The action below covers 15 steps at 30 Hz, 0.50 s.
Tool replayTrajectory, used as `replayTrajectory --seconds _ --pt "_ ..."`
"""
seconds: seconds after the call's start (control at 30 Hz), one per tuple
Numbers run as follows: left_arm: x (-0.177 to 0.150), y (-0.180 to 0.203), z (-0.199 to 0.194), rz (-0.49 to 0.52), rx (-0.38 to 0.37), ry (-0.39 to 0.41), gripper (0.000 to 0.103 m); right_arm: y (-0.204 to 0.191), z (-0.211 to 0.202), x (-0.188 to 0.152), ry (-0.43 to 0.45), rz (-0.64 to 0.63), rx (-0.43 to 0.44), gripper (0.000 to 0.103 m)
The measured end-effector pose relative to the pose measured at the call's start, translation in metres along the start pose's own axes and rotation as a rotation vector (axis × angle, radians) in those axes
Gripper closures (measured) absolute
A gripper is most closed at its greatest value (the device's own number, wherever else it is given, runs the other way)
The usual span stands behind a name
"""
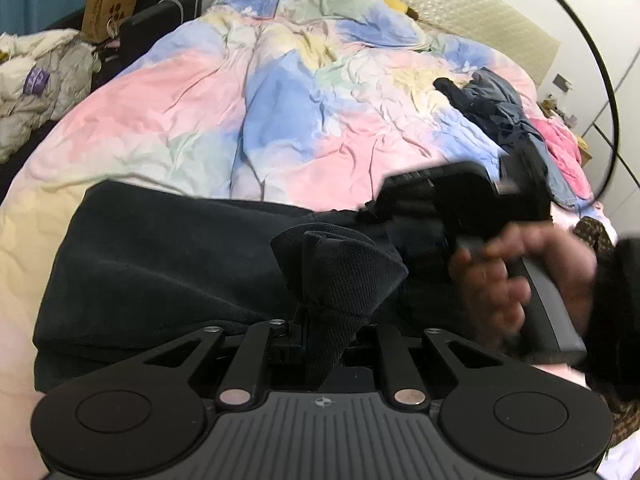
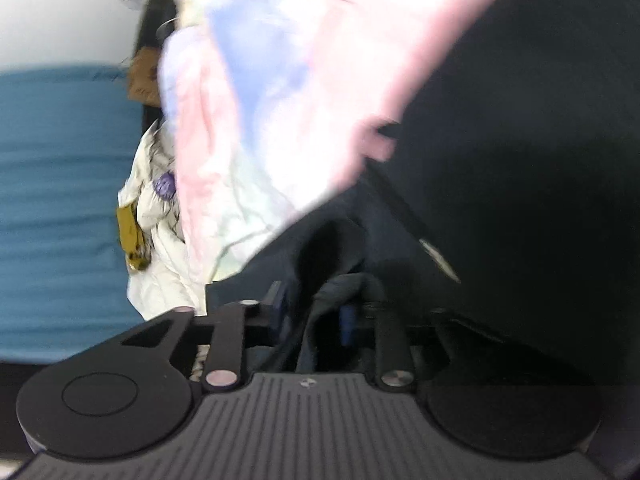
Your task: Fold clothes
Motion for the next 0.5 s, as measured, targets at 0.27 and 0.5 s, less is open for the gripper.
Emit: replayTrajectory --seconds 0.27,0.5 --pt "-0.004 0.010 0.015 0.066 -0.012 -0.016 0.088 -0.075 -0.007 0.002 0.087 -0.385 0.013 0.086" --pt "-0.035 0.001 0.069 0.007 -0.042 -0.179 0.084 -0.008 0.009 -0.002 0.018 -0.369 -0.181 0.079"
Point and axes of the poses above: each gripper's, at about its wrist camera, not at the fingertips, and z roughly the way its jaws point, y to its right, x to its top, the point moved 8 cm from there along z, roughly the way its jaws point, and after that the axes turned 5 degrees about -x, right-handed, at the moved point
